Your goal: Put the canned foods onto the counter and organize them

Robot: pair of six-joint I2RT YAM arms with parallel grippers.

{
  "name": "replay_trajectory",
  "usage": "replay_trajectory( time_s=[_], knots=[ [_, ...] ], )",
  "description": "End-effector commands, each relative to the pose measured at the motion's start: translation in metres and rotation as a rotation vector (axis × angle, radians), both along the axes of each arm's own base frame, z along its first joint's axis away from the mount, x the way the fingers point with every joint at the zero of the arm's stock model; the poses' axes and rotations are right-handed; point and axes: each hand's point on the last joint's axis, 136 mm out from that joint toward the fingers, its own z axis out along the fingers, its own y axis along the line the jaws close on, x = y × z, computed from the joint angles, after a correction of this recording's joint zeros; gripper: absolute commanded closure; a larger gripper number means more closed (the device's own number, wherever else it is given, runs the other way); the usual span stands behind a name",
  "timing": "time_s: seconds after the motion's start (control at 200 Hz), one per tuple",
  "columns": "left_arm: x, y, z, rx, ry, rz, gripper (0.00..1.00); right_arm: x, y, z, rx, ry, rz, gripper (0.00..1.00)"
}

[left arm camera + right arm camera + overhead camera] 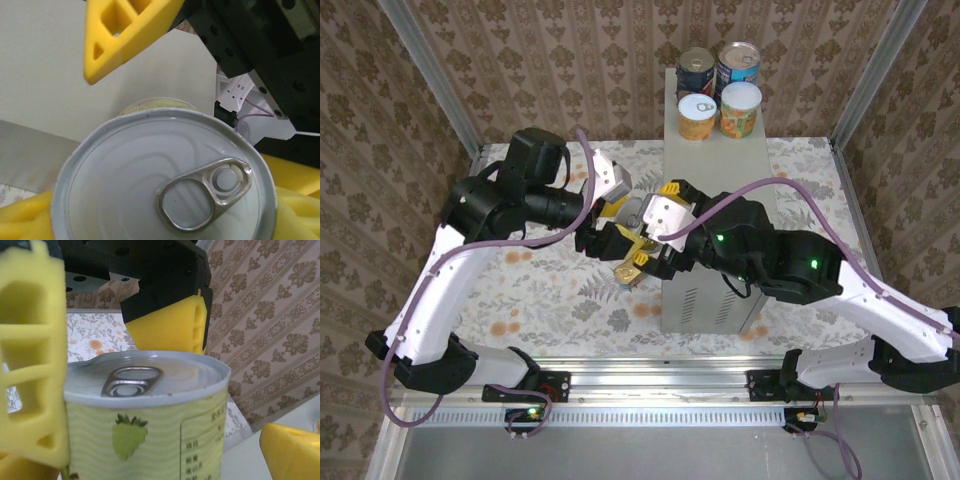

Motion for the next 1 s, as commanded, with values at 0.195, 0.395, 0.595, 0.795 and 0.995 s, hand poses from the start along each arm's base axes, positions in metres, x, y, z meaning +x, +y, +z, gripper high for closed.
replay_trajectory(
  time_s=[0.195, 0.395, 0.595, 0.795, 0.995],
  knots=[
    [-0.013, 0.001, 0.023, -0.059, -0.074, -0.056, 0.49, 0.011, 0.004, 0.014, 0.025, -0.023, -0.058, 0.01],
    [-0.010, 0.000, 0.024, -0.061, -0.083, -0.047, 0.49, 0.013, 0.001, 0.012, 0.020, -0.009, -0.082, 0.14],
    [-0.010, -0.002, 0.026, -0.073, -0.079, -0.049, 0.44, 0.015, -0.007, 0.018, 0.074, 0.009, -0.117, 0.19],
    [-0.011, -0.001, 0.031, -0.096, -0.094, -0.041, 0.08, 0.023, -0.025, 0.029, 0.194, 0.006, -0.180, 0.20],
    [-0.008, 0.004, 0.032, -0.097, -0.130, -0.005, 0.00, 0.035, -0.063, 0.046, 0.352, -0.036, -0.296, 0.23]
  ],
)
